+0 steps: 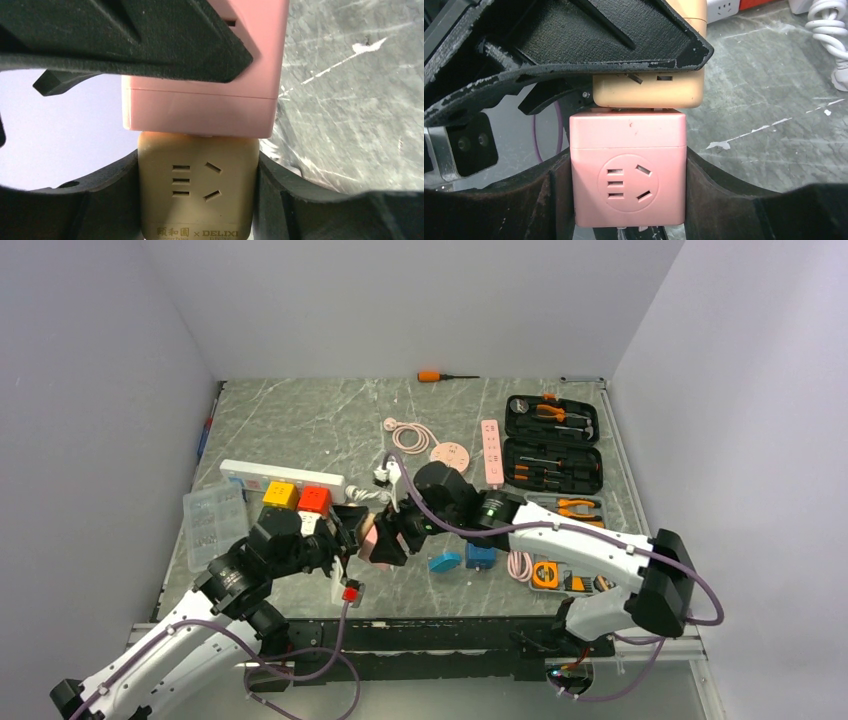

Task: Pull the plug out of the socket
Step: Remove the plug from the socket.

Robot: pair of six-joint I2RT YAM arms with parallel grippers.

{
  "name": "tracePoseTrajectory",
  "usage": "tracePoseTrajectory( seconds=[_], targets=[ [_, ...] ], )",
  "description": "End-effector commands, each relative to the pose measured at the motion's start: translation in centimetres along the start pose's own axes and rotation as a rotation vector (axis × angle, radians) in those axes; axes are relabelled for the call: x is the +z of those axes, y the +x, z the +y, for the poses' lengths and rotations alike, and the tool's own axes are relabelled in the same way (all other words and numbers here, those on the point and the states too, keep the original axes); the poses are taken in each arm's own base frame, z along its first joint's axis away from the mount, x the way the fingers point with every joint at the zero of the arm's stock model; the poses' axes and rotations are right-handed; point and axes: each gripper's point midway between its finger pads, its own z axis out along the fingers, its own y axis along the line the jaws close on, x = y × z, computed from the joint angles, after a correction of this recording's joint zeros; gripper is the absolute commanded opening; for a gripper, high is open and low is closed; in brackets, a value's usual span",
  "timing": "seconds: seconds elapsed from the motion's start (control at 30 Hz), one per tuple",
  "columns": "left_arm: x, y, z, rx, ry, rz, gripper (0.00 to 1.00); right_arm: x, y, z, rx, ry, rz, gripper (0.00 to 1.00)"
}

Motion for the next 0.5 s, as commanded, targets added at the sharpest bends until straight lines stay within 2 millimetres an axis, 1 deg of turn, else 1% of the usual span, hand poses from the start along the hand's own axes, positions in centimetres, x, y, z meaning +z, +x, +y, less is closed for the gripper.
tracePoseTrajectory(
  seconds=[0.0,0.23,0.37,0.47],
  targets=[
    [-0.5,2.6,2.1,0.081,-0.076,0.139,0.0,-2.9,2.2,1.5,0.031,-0.029,0.018,0.0],
    [-0.1,4.4,2.5,0.079,-0.057,0.225,0.0,-4.5,5.1,1.1,0.074,0.001,0.064,0.0],
    [0.0,5.2,1.5,0.097,-0.019,0.265,0.0,-5.3,5.8,1.0,0.082,0.021,0.074,0.0],
    [0.0,6.0,0.2,0.081,0.039,0.307,0.0,-6.0,5.8,1.0,0.081,0.032,0.067,0.0]
  ],
)
